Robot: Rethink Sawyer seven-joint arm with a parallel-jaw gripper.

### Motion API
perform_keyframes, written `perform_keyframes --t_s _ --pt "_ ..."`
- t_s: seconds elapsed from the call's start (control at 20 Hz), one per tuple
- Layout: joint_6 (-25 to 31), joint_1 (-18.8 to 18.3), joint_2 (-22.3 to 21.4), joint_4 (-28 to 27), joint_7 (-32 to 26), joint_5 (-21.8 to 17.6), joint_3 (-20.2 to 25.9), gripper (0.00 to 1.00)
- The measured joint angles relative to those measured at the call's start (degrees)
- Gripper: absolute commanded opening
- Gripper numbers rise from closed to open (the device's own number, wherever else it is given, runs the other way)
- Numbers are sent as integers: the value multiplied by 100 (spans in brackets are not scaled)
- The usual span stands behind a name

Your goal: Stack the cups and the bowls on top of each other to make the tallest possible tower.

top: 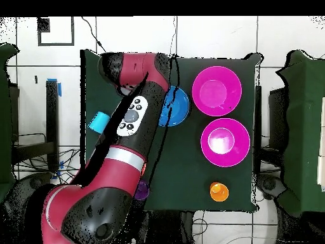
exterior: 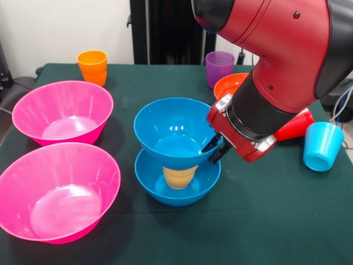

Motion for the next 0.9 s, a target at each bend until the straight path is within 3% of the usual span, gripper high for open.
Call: perform_keyframes --t_s 0.05,0.9 --pt "-1 0 -3 0 0 0 14 100" --pt "0 -2 -3 1 0 -1 57 100"
